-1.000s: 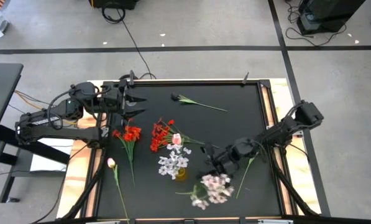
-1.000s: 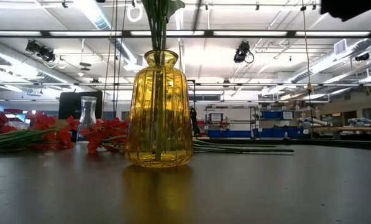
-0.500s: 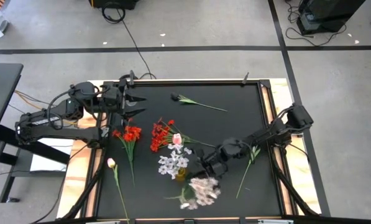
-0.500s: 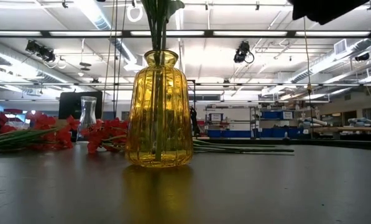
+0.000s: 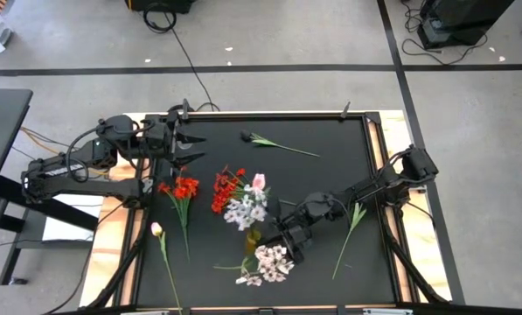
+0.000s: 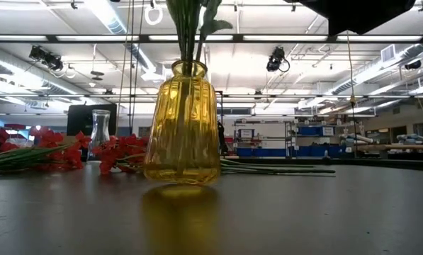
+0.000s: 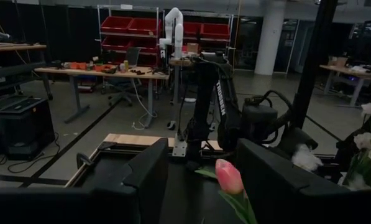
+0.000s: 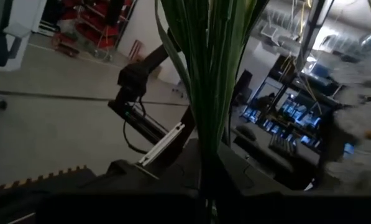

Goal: Sort flowers into vase by color
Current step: Put the white flower into the yellow vase

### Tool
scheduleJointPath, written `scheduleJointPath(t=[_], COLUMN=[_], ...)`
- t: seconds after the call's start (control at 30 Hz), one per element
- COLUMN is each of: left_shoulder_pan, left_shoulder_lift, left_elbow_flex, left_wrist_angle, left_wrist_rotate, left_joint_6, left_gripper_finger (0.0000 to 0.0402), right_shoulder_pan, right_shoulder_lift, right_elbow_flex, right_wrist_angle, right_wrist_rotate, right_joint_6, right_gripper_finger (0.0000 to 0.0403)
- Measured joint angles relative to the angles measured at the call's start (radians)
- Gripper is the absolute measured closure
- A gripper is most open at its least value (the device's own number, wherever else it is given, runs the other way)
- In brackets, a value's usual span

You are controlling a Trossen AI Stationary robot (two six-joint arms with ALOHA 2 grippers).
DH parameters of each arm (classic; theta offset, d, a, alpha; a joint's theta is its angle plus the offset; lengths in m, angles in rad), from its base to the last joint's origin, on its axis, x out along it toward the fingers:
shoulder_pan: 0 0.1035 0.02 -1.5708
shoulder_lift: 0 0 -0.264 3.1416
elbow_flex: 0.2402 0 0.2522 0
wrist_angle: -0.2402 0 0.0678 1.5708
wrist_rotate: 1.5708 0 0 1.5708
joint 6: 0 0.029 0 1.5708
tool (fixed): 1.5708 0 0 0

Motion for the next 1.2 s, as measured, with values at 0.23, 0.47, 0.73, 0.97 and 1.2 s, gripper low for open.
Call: scheduleJointPath(t=[0.23, 0.47, 0.73, 0.97, 1.2], left_shoulder_pan=[0.0, 0.0, 0.0, 0.0, 0.0], left_shoulder_lift=[0.0, 0.0, 0.0, 0.0, 0.0], left_elbow_flex=[0.0, 0.0, 0.0, 0.0, 0.0], left_wrist_angle=[0.0, 0.0, 0.0, 0.0, 0.0], left_wrist_rotate=[0.0, 0.0, 0.0, 0.0, 0.0], left_joint_6=[0.0, 0.0, 0.0, 0.0, 0.0], left_gripper_finger=[0.0205, 0.0205, 0.0205, 0.0205, 0.0205], right_shoulder_pan=[0.01, 0.009, -0.011, -0.013, -0.012], right_shoulder_lift=[0.0, 0.0, 0.0, 0.0, 0.0], right_elbow_flex=[0.0, 0.0, 0.0, 0.0, 0.0], right_wrist_angle=[-0.007, -0.034, -0.052, -0.052, -0.047], right_wrist_rotate=[0.004, 0.007, -0.028, -0.02, -0.022], right_joint_6=[0.048, 0.08, 0.18, 0.183, 0.192], right_gripper_finger=[0.0378, 0.0378, 0.0357, 0.0307, 0.0255])
